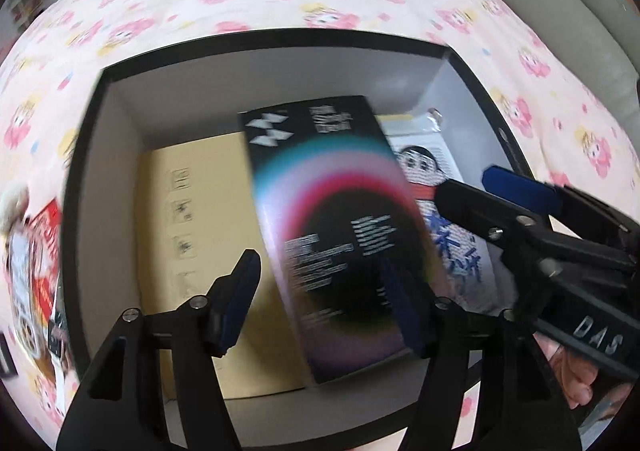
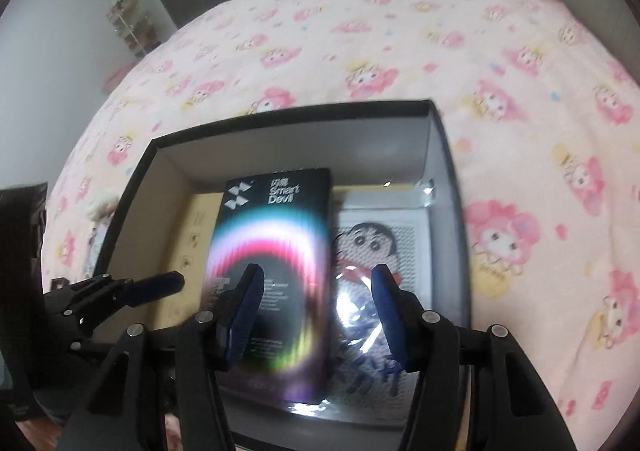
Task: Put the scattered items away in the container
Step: 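Lower the Smart Devil box into the black box beside the kit, then push the Smart Devil box upright against the black box wall with right gripper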
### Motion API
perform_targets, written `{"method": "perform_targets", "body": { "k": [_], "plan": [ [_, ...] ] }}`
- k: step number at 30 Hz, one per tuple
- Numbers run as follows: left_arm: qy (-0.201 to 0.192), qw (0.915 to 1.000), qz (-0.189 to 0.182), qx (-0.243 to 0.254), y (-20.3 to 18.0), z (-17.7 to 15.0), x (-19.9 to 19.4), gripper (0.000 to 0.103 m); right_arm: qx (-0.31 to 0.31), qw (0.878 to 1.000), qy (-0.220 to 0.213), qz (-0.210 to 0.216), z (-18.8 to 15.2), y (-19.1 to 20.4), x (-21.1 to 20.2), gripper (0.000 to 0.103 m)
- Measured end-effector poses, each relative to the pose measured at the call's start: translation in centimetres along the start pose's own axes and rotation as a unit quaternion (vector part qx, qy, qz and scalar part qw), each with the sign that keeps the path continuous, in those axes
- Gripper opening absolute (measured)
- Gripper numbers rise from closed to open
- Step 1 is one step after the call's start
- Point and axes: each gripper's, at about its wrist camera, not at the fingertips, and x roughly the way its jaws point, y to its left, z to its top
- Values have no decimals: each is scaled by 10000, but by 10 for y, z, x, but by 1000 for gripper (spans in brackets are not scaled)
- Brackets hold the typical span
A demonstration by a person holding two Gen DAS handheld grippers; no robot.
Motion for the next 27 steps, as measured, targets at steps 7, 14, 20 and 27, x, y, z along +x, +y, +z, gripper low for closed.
{"method": "perform_targets", "body": {
  "k": [7, 14, 20, 27],
  "plan": [
    [116, 9968, 731, 319, -26, 4, 16, 76, 120, 9995, 273, -132, 0, 6, 23, 53],
    [295, 9959, 804, -289, 1, 5, 14, 78, 112, 9996, 240, -92, -2, 6, 21, 53],
    [274, 9929, 913, -705, 35, -3, -3, 69, 47, 9995, 263, 154, -1, 5, 18, 52],
    [-64, 9987, 332, -376, 16, -3, -23, 57, -110, 9999, 79, -2, 2, 9, 11, 47]
  ]
}}
